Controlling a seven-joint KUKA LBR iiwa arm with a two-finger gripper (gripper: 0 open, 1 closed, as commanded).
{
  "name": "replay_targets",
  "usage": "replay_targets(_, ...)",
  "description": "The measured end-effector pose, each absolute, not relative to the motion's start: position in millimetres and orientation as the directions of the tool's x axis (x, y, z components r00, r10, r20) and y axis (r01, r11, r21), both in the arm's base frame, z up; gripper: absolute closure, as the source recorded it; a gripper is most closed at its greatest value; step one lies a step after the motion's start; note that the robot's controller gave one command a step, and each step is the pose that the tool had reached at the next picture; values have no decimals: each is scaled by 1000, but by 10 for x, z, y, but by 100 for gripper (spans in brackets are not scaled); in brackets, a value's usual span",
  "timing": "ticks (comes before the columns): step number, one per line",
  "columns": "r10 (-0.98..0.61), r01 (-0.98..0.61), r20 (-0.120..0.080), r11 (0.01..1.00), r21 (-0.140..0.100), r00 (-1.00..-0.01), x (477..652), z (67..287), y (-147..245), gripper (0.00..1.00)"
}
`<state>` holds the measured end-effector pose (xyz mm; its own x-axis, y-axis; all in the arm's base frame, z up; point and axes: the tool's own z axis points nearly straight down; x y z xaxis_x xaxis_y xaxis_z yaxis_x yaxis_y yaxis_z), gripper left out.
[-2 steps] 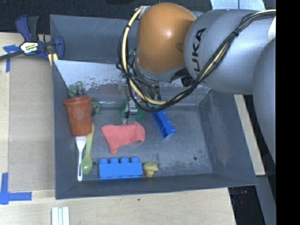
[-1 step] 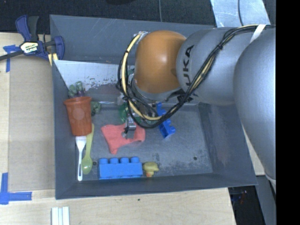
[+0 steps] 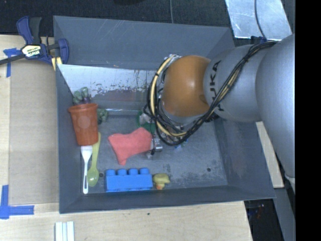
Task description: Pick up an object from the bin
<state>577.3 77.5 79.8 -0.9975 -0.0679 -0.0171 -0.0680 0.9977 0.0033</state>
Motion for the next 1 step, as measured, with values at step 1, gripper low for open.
replay_targets(1, -47, -48, -11, 999, 5, -999, 5676, 717, 954, 100)
